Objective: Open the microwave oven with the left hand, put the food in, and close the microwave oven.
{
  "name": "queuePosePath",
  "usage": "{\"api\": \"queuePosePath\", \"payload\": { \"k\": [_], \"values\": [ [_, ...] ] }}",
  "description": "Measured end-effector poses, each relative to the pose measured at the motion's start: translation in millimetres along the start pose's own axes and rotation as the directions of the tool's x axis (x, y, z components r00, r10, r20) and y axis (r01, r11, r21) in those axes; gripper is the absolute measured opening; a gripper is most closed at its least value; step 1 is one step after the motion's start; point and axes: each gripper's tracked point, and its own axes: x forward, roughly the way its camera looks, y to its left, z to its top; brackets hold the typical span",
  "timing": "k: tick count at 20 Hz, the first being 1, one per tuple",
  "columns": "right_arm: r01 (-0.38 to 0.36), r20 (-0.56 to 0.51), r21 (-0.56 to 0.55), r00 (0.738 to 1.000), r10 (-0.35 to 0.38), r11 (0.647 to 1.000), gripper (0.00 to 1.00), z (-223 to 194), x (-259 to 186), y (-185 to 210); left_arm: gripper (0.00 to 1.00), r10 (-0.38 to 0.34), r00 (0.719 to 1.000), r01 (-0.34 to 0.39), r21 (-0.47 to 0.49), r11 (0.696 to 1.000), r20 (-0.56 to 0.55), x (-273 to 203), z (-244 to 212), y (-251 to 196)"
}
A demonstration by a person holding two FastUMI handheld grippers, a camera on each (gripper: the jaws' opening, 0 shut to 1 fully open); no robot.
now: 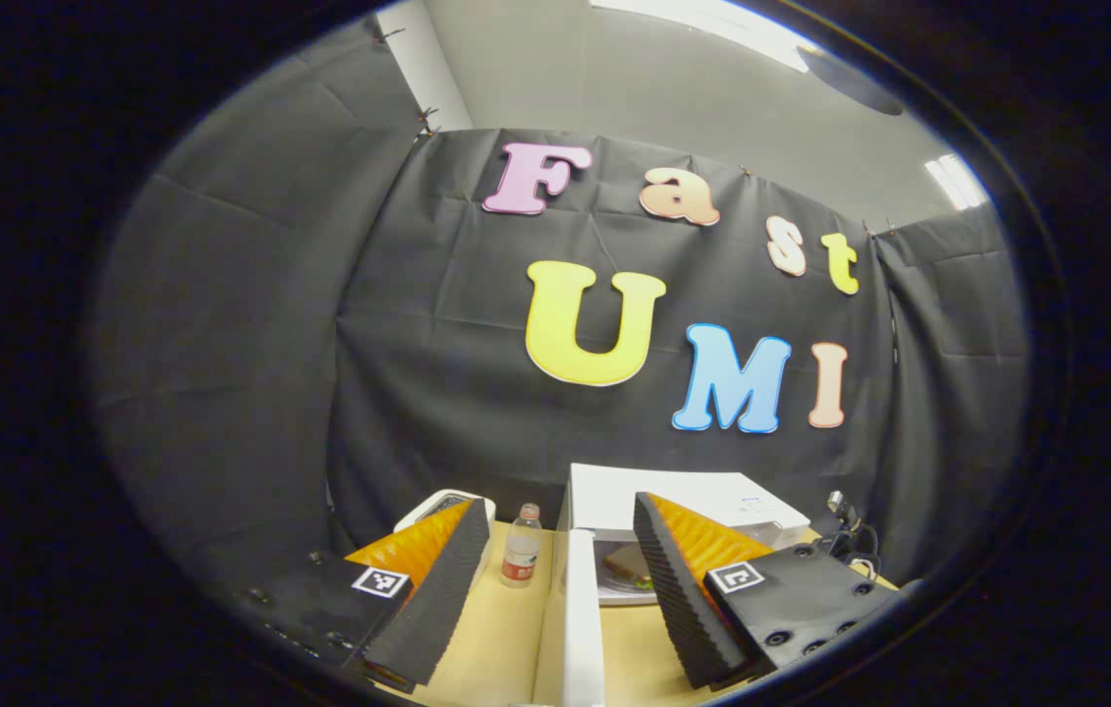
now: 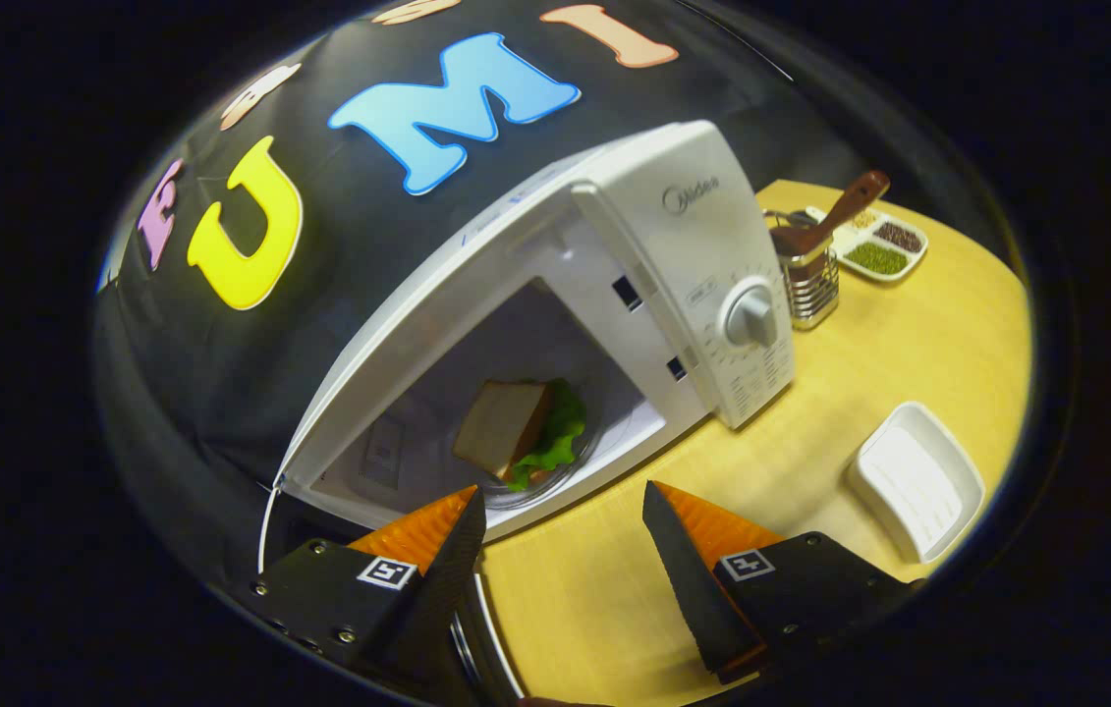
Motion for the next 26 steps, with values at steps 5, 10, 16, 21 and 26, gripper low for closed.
{"api": "queuePosePath", "payload": {
  "k": [5, 10, 16, 21, 26],
  "values": [
    [-0.007, 0.124, -0.174, 0.992, 0.029, 0.985, 0.96, 40, -70, -11, 0.97, -0.036, 0.999, 0.036, 0.003, 0.999, 0.005, 5, -4, -25],
    [0.018, 0.311, -0.298, 0.947, 0.079, 0.955, 0.96, 94, -147, -2, 0.95, -0.078, 0.997, 0.078, 0.024, 0.997, -0.008, 8, -12, -57],
    [0.078, 0.447, -0.399, 0.887, 0.119, 0.914, 0.96, 130, -226, 1, 0.97, -0.136, 0.99, 0.134, 0.07, 0.989, 0.021, 3, -7, -98],
    [0.102, 0.508, -0.468, 0.844, 0.173, 0.878, 0.96, 140, -272, 17, 0.95, -0.168, 0.986, 0.166, 0.093, 0.982, 0.013, -16, -19, -123],
    [0.1, 0.507, -0.476, 0.843, 0.179, 0.874, 0.96, 139, -284, 22, 0.96, -0.148, 0.989, 0.147, 0.06, 0.987, 0.013, -35, -26, -114]
  ]
}}
